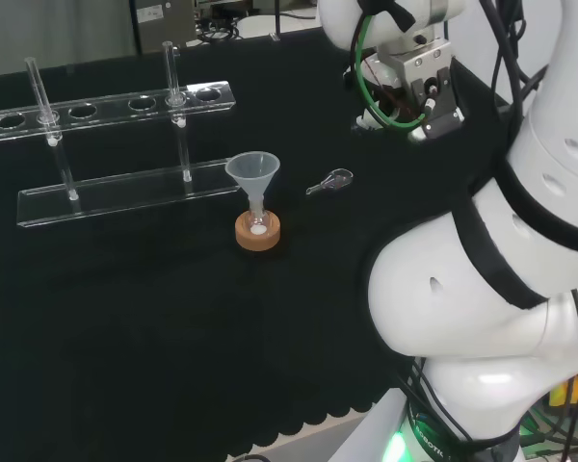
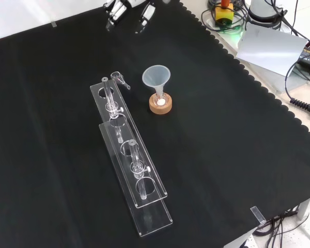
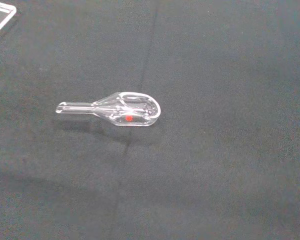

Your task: Remove the funnel from the round-bottom flask.

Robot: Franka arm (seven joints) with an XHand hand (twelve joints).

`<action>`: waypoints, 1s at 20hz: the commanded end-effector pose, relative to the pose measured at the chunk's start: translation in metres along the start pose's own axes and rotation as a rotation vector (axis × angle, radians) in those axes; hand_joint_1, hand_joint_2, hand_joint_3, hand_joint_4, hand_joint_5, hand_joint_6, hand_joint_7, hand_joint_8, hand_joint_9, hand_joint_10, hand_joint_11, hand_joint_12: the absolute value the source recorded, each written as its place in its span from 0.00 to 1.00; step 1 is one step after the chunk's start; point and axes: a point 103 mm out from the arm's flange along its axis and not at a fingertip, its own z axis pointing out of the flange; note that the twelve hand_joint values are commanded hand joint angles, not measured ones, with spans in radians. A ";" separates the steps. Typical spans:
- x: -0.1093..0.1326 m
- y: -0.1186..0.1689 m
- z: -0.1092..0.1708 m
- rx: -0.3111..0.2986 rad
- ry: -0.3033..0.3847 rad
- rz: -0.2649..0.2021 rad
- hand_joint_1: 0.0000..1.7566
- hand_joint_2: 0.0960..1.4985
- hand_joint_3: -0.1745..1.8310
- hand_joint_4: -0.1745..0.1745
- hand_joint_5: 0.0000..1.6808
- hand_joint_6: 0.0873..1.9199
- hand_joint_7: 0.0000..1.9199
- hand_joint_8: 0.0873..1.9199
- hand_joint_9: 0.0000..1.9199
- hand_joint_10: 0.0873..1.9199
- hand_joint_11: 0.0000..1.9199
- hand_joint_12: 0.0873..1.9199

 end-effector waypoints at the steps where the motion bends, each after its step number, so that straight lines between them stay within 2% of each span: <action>1: 0.008 -0.026 -0.006 0.005 0.029 0.010 0.44 0.68 0.00 0.41 0.26 0.01 0.24 0.31 0.45 0.00 0.20 0.66; 5: 0.012 -0.032 -0.016 0.001 0.042 -0.005 0.44 0.68 0.00 0.41 0.26 0.01 0.25 0.31 0.45 0.00 0.20 0.66; 10: 0.029 -0.038 -0.035 0.007 0.071 -0.057 0.43 0.68 0.00 0.40 0.26 0.01 0.25 0.30 0.46 0.00 0.20 0.66; 15: 0.057 -0.031 -0.049 0.092 0.090 -0.124 0.39 0.67 0.00 0.38 0.23 0.00 0.23 0.29 0.45 0.00 0.21 0.66; 20: 0.082 -0.022 -0.054 0.145 0.095 -0.176 0.35 0.65 0.00 0.40 0.19 0.00 0.15 0.28 0.38 0.00 0.18 0.68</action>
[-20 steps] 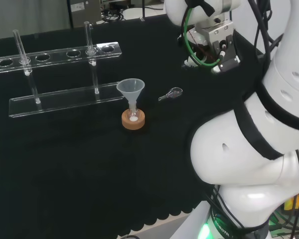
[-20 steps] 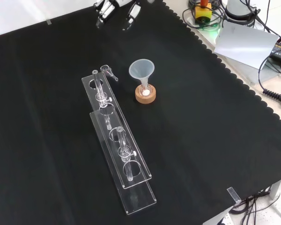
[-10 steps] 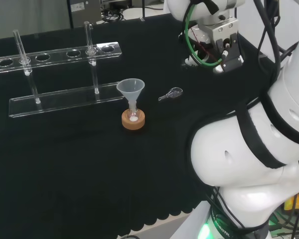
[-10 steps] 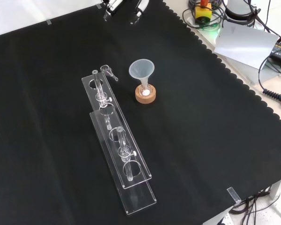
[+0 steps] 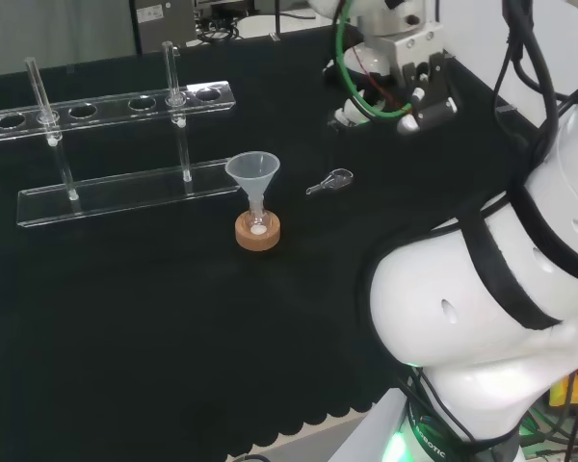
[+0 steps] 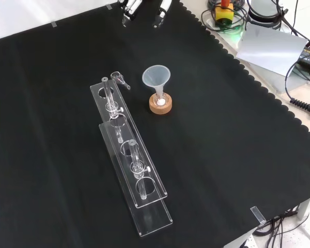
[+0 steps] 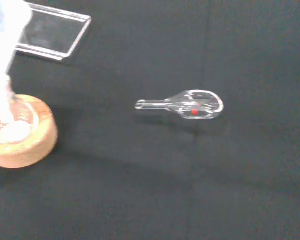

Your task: Remove the funnel from the round-bottom flask.

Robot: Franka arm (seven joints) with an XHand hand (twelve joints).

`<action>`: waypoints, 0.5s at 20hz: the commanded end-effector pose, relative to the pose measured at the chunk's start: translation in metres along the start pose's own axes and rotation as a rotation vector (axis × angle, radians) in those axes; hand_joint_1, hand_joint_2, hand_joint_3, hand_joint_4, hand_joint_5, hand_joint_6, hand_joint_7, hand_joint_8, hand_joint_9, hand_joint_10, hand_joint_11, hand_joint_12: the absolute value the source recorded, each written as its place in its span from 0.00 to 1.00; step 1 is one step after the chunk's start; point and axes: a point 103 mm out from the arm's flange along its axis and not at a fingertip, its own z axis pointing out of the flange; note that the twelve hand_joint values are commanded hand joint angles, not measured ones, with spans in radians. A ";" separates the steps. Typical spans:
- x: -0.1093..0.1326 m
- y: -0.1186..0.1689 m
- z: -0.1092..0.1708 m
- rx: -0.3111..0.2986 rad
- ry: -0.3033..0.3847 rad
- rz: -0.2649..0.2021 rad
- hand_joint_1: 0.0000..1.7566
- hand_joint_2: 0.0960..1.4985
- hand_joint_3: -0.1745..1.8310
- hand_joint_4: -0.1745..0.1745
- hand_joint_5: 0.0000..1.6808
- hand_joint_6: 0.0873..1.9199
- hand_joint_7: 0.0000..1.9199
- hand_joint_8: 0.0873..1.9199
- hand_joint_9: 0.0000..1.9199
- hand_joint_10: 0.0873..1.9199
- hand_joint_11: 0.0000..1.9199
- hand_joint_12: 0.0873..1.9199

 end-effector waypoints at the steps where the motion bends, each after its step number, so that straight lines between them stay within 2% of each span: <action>1: 0.041 0.016 -0.007 0.092 0.016 -0.088 0.34 0.65 0.00 0.41 0.18 0.00 0.14 0.28 0.37 0.00 0.18 0.68; 10: 0.073 0.041 0.006 0.203 0.032 -0.161 0.29 0.61 0.00 0.40 0.08 0.00 0.07 0.29 0.32 0.00 0.15 0.71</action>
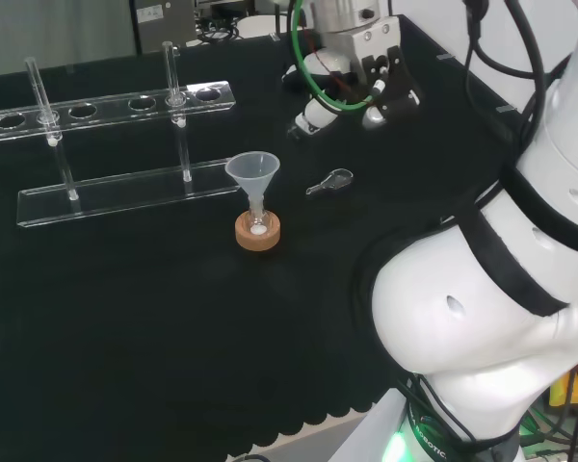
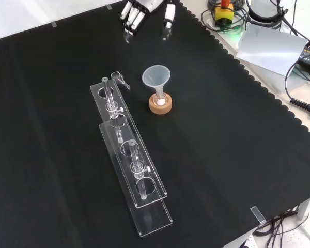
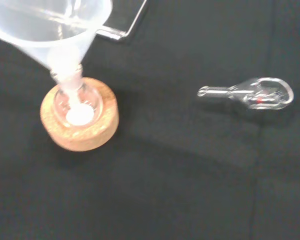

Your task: Remove the funnel from the round-bottom flask.

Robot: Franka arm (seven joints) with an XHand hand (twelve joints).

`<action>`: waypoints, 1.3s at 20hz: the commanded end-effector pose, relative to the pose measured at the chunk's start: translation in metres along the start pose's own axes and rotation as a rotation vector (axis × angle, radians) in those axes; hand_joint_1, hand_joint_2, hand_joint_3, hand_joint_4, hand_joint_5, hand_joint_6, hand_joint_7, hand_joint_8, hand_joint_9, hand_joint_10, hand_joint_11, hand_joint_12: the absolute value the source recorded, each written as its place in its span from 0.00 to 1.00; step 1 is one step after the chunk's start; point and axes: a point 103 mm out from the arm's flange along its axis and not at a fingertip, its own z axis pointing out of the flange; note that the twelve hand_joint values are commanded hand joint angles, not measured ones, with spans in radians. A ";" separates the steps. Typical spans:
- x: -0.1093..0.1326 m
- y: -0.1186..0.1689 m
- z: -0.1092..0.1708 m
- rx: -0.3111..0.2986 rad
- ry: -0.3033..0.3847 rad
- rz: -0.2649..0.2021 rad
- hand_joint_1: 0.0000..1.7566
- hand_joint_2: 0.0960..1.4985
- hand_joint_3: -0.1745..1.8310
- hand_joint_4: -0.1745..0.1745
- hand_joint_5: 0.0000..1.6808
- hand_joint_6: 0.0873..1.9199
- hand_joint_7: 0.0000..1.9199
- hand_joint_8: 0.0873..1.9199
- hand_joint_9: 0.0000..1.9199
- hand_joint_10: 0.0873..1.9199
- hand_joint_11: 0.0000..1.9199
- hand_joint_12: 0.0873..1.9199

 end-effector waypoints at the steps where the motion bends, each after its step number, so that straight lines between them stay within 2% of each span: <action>1: 0.030 0.024 0.009 0.099 0.024 -0.071 0.28 0.60 0.00 0.40 0.07 0.00 0.06 0.29 0.31 0.00 0.16 0.71; 6: 0.041 0.036 0.017 0.148 0.027 -0.104 0.26 0.58 0.00 0.41 0.03 0.00 0.01 0.24 0.26 0.00 0.18 0.72; 15: 0.056 0.049 0.028 0.193 0.007 -0.136 0.24 0.57 0.00 0.42 0.00 0.00 0.00 0.14 0.21 0.00 0.17 0.73; 19: 0.065 0.050 0.029 0.187 -0.036 -0.144 0.24 0.56 0.01 0.41 0.00 0.00 0.00 0.13 0.20 0.00 0.17 0.74; 26: 0.072 0.053 0.032 0.182 -0.155 -0.145 0.25 0.56 0.02 0.40 0.00 0.00 0.00 0.01 0.14 0.00 0.13 0.75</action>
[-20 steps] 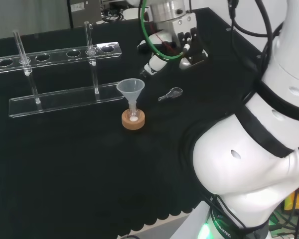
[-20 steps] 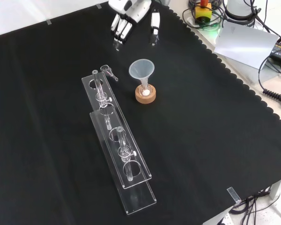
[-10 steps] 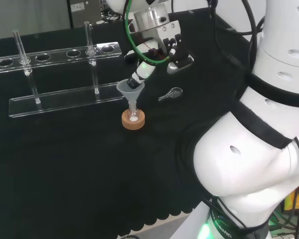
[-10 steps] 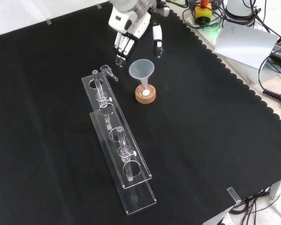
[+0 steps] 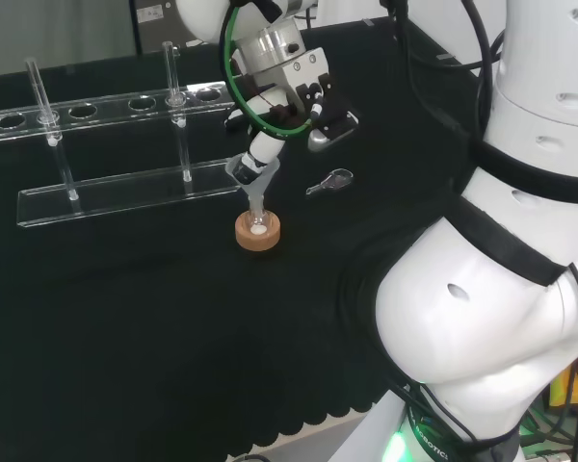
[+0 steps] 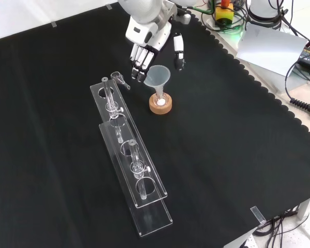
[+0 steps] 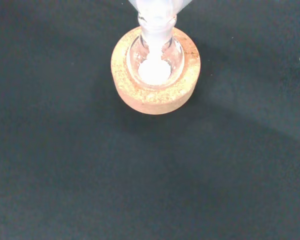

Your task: Remove the funnel from the round-bottom flask.

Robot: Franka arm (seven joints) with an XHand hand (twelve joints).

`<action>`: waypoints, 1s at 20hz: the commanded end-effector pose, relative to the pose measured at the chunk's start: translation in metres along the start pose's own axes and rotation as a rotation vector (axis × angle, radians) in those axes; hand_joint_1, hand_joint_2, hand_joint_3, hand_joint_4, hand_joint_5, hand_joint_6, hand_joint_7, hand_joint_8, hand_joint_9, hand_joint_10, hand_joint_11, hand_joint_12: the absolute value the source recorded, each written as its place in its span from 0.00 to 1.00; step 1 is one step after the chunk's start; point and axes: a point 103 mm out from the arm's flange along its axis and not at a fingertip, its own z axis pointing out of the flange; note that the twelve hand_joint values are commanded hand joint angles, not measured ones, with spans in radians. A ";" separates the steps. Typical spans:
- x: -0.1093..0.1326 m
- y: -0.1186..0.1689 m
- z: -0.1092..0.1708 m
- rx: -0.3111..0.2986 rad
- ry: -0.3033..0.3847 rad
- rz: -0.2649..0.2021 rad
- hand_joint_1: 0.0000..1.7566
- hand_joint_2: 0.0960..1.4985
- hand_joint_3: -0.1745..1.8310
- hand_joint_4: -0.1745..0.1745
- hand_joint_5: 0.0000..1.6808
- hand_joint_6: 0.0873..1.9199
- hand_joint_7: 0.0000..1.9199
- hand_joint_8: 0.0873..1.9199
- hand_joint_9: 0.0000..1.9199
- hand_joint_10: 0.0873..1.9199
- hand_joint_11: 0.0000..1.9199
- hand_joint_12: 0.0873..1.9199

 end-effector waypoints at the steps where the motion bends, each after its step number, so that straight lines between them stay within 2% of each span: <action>1: 0.007 0.004 0.003 0.004 -0.103 0.004 0.26 0.56 0.02 0.40 0.00 0.00 0.00 0.01 0.14 0.00 0.12 0.75; 11: 0.004 0.011 0.012 0.024 -0.145 0.021 0.27 0.56 0.02 0.39 0.00 0.00 0.00 0.02 0.14 0.00 0.10 0.76; 20: 0.003 0.017 0.017 0.038 -0.164 0.023 0.28 0.56 0.03 0.39 0.00 0.00 0.00 0.09 0.15 0.00 0.11 0.76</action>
